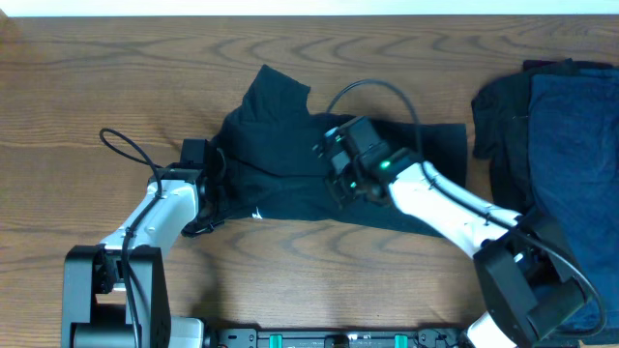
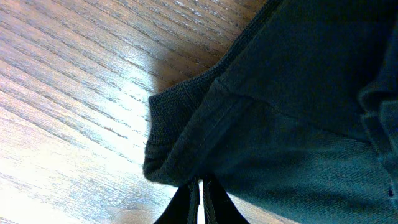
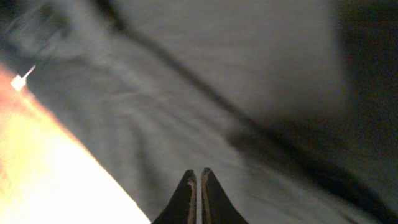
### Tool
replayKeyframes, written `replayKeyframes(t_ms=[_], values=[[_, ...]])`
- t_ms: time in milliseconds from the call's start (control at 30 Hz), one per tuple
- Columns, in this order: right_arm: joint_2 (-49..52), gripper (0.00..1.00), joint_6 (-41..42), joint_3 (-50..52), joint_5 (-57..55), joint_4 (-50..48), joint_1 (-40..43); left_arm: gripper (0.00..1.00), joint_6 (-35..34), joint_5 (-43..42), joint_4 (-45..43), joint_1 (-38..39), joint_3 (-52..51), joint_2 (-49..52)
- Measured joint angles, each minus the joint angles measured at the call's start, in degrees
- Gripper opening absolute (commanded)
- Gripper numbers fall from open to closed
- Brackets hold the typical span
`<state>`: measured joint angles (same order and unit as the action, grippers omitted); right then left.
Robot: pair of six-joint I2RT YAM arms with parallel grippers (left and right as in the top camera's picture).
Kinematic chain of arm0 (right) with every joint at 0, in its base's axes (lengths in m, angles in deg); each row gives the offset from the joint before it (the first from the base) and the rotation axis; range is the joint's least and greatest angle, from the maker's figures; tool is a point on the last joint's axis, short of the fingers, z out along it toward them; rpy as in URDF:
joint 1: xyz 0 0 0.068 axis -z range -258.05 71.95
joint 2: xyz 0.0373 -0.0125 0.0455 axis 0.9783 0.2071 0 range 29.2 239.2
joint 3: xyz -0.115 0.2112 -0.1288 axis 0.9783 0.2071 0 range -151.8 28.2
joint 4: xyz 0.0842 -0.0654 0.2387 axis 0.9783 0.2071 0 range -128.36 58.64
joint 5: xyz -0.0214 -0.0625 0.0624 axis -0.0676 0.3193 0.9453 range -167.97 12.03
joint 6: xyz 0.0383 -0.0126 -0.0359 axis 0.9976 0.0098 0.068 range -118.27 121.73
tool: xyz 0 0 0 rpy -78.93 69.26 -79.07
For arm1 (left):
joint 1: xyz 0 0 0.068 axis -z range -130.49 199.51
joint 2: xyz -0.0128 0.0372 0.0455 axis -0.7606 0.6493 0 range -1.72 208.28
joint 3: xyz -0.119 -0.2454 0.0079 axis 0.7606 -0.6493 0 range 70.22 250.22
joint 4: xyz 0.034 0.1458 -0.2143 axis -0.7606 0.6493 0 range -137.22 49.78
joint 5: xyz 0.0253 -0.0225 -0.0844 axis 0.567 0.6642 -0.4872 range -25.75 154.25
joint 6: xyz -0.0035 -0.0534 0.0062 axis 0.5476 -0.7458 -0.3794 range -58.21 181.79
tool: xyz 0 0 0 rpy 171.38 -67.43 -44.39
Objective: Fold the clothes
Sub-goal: 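Move the right gripper leftward over the shirt's upper middle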
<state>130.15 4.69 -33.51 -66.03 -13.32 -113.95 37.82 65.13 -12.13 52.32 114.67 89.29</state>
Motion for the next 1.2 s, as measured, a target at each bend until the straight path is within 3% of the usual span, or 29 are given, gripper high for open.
replayKeyframes(t_ms=[100, 500, 1200], values=[[0.0, 0.01, -3.5, 0.0, -1.6, 0.0, -2.6, 0.08, 0.0, 0.0, 0.0, 0.0, 0.0, 0.0], [0.7, 0.01, -15.6, 0.0, -6.4, -3.1, -5.3, 0.08, 0.0, 0.0, 0.0, 0.0, 0.0, 0.0], [9.0, 0.01, -16.8, 0.0, -7.0, -11.6, -5.9, 0.08, 0.0, 0.0, 0.0, 0.0, 0.0, 0.0]])
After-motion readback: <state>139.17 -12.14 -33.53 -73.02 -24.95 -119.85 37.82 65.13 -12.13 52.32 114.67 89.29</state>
